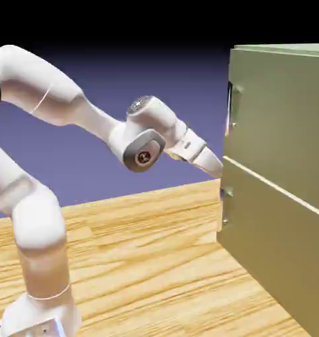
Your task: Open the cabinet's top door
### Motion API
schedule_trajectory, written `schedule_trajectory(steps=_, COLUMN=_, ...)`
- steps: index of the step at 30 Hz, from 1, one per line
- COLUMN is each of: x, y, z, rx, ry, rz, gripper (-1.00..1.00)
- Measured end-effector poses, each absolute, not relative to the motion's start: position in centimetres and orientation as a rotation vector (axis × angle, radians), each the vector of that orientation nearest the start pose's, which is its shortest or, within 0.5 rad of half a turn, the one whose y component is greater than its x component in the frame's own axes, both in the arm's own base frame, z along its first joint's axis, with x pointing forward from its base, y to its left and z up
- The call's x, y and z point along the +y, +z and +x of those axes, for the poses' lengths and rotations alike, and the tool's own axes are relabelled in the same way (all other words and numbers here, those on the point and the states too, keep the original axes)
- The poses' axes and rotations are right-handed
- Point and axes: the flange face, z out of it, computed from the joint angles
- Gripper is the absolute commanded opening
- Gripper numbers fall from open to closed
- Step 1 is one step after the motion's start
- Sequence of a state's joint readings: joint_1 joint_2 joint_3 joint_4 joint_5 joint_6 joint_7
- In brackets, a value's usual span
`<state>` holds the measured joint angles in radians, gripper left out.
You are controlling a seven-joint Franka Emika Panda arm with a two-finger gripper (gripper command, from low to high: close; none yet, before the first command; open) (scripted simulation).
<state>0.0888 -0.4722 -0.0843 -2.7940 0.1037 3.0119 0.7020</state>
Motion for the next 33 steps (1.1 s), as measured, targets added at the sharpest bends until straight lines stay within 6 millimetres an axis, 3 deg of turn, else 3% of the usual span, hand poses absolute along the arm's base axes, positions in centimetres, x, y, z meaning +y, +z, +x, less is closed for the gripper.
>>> schedule_trajectory(steps=8, x=-3.0, y=30.6, z=41.8, rx=1.348, ry=-0.386, rz=-2.471, gripper=0.0)
schedule_trajectory(steps=14, x=-5.1, y=22.7, z=40.8, rx=1.583, ry=-0.135, rz=-2.458, gripper=0.0)
schedule_trajectory(steps=19, x=-7.4, y=18.0, z=39.1, rx=1.78, ry=-0.023, rz=-2.442, gripper=0.0)
schedule_trajectory(steps=26, x=-11.5, y=15.0, z=37.3, rx=2.037, ry=-0.057, rz=-2.407, gripper=0.0)
schedule_trajectory(steps=33, x=-15.1, y=16.8, z=37.4, rx=2.195, ry=-0.324, rz=-2.356, gripper=0.0)
